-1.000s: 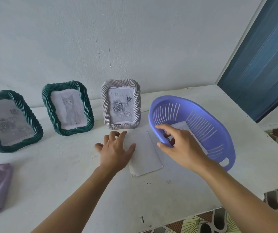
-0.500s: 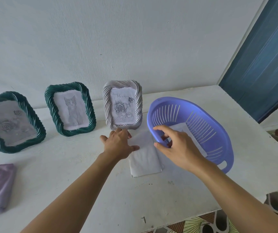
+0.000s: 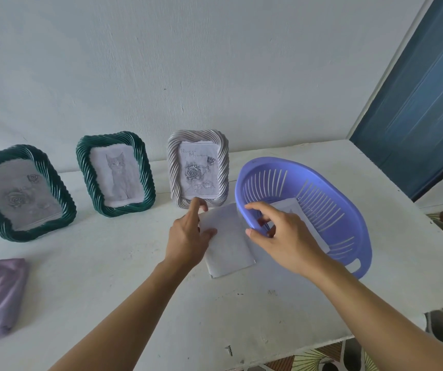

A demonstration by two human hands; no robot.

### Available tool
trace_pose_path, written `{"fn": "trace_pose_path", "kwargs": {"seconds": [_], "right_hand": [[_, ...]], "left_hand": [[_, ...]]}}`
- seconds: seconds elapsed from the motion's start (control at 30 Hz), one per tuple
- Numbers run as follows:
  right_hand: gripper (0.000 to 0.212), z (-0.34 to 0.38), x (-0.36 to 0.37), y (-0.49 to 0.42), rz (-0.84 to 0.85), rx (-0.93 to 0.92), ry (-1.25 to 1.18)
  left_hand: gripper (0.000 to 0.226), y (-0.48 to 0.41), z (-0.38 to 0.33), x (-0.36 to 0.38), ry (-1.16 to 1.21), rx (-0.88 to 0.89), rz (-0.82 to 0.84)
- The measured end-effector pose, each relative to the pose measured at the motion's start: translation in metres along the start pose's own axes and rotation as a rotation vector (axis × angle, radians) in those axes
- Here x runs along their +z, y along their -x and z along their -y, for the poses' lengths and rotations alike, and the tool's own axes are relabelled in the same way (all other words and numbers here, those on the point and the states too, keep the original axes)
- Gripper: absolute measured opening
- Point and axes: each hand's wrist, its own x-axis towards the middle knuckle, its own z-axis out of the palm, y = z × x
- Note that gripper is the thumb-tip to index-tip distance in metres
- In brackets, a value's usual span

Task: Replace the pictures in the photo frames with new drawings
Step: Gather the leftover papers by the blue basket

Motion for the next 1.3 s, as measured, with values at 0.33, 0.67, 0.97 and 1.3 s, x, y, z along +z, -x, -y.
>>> {"fn": "trace_pose_path", "kwargs": {"seconds": [0.33, 0.67, 0.97, 1.3], "right_hand": [[0.038, 0.001, 0.000, 0.000, -0.006, -0.003, 0.018], [0.038, 0.003, 0.001, 0.002, -0.018, -0.004, 0.015], [0.035, 0.004, 0.008, 0.002, -0.097, -0.055, -0.041], [0.021, 0.045, -0.012, -0.014, -0.099, -0.071, -0.454]], "left_hand": [[0.034, 0.011, 0.008, -0.001, 0.288, -0.224, -0.122], [0.042, 0.024, 0.010, -0.013, 0.322, -0.172, 0.003], [0.052, 0.025, -0.003, -0.029, 0.490, -0.213, -0.084], [0.050, 0.005, -0.045, -0.080, 0.570, -0.160, -0.139]]}}
